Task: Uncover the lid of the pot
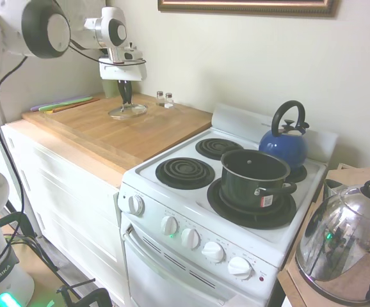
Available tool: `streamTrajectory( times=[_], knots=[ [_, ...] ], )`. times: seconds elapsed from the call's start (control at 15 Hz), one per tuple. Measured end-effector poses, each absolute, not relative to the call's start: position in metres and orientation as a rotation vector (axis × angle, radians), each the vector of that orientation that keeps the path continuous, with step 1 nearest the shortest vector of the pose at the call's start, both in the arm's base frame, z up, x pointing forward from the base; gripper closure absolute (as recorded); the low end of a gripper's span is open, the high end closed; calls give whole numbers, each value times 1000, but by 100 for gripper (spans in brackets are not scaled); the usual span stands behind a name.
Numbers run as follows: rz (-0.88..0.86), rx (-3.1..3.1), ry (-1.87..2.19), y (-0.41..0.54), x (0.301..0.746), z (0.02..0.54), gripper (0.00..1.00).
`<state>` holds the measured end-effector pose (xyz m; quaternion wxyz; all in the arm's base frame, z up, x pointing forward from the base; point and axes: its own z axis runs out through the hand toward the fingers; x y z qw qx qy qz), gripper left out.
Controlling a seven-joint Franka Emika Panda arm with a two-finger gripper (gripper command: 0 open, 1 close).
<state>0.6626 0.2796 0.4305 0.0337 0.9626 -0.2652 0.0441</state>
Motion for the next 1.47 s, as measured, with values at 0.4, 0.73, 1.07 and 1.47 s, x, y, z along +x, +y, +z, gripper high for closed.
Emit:
streamTrajectory(
  times=[0.4, 0.73, 1.07, 1.47],
  knots=[
    [94, 2905, -820, 290, 690, 388, 100],
    [81, 2884, -821, 293, 695, 388, 0],
    [70, 2868, -814, 289, 695, 387, 0],
    [70, 2865, -815, 289, 695, 394, 0]
  ],
)
